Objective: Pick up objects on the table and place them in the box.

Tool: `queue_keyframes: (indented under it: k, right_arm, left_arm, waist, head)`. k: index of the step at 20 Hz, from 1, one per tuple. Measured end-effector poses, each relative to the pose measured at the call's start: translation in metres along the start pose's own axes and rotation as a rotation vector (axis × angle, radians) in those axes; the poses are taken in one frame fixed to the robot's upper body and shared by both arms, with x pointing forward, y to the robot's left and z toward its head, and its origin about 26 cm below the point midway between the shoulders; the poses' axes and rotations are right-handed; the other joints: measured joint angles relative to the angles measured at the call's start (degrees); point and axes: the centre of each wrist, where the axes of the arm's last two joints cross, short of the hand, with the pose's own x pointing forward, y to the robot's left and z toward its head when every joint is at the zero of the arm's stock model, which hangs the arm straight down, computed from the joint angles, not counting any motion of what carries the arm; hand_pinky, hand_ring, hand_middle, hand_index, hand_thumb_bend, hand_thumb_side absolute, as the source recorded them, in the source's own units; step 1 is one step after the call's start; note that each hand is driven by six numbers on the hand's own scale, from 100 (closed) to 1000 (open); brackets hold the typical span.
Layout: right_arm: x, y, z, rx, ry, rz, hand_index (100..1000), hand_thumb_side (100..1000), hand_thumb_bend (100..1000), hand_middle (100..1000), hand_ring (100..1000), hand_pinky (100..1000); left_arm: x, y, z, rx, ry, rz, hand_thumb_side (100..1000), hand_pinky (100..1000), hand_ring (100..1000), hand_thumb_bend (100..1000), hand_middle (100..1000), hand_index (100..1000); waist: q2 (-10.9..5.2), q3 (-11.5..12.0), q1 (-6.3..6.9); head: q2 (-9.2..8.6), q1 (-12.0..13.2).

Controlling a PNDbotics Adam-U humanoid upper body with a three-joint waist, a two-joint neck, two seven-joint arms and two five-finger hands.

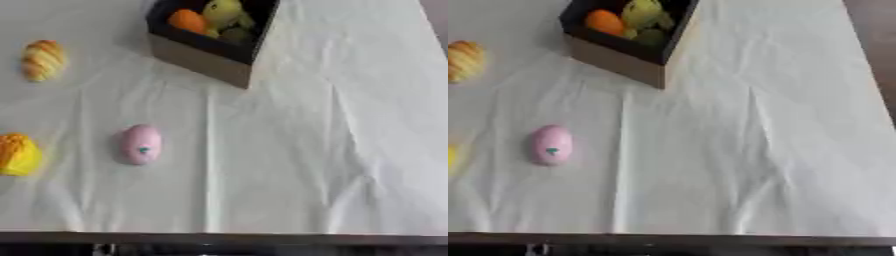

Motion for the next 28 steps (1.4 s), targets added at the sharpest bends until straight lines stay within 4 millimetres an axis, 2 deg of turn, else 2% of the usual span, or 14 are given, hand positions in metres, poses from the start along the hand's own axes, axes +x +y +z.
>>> queue_keyframes:
  k: [5,11,17,18,19,22,25,28]
  right_arm:
    - [0.001,0.001,0.001,0.005,0.005,-0.012,800,544,100,708,742,818]
    - [0.002,0.004,0.001,0.01,0.006,-0.027,799,546,100,705,739,817]
    - [0.002,0.005,0.002,0.006,0.008,-0.041,798,546,100,702,736,816]
    - [0.002,0.005,0.002,0.005,0.009,-0.042,798,546,100,703,737,816]
    - [0.002,0.005,0.002,0.003,0.008,-0.043,799,546,100,703,737,816]
    - [0.002,0.005,0.002,0.001,0.005,-0.049,798,547,100,702,736,816]
    - [0.002,0.005,0.002,0.0,0.004,-0.053,798,546,100,698,736,816]
    - [0.001,0.006,0.003,-0.001,0.004,-0.053,796,542,100,696,734,815]
  left_arm:
    - [0.008,-0.001,-0.007,-0.03,-0.032,-0.013,338,865,856,478,774,894]
    - [0.01,-0.003,-0.011,-0.078,-0.005,-0.07,347,831,805,442,740,798]
    - [0.012,-0.005,-0.012,-0.109,0.028,-0.129,221,780,765,336,690,716]
    - [0.012,-0.005,-0.013,-0.111,0.03,-0.132,169,765,751,266,669,683]
    - [0.012,-0.005,-0.013,-0.112,0.033,-0.136,148,755,740,233,654,654]
    - [0.013,-0.005,-0.013,-0.109,0.035,-0.139,137,734,718,182,626,573]
    - [0.021,0.003,-0.01,-0.068,0.01,-0.143,126,724,700,164,608,542]
    - [0.039,0.022,-0.002,0.026,-0.05,-0.161,100,716,683,145,600,542]
  waist:
    - [0.0,-0.3,0.4]
    - [0.0,-0.4,0.58]
    - [0.0,-0.6,0.58]
    - [0.0,-0.6,0.58]
    - [0.0,-0.6,0.58]
    - [0.0,-0.6,0.58]
    - [0.0,-0.6,0.58]
    - [0.0,-0.4,0.58]
  head:
    - [-0.01,0.1]
    - [-0.01,0.2]
    - [-0.01,0.4]
    - [-0.01,0.4]
    - [-0.01,0.4]
    - [0.0,0.4]
    - [0.0,0.4]
    - [0.01,0.2]
